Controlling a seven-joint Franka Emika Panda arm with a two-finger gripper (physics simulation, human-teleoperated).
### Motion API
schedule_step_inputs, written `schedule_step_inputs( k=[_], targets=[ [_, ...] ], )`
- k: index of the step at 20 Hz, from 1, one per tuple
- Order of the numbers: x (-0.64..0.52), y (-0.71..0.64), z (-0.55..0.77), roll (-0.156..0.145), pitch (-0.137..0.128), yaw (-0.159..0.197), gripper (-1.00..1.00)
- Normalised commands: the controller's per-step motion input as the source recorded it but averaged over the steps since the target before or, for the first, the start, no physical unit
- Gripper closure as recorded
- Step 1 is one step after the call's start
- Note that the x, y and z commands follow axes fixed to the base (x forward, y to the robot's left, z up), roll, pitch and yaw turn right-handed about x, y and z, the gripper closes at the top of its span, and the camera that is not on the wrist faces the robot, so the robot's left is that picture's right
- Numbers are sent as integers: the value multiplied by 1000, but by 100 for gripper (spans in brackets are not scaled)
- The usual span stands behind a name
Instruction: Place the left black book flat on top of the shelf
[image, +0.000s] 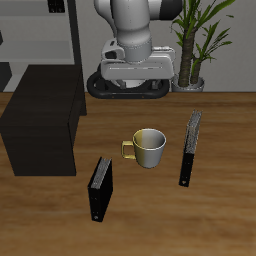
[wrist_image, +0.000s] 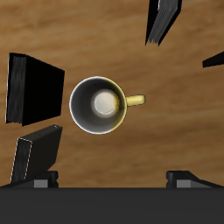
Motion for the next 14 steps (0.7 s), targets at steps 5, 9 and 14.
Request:
schedule_step_inputs(
  k=[5, 9, 14],
  targets=[
    [101, 455, 42, 2, -21, 9, -100],
    [257, 543, 113, -43, -36, 18, -100],
    [225, 438, 13, -34, -20, 5, -100]
  ],
)
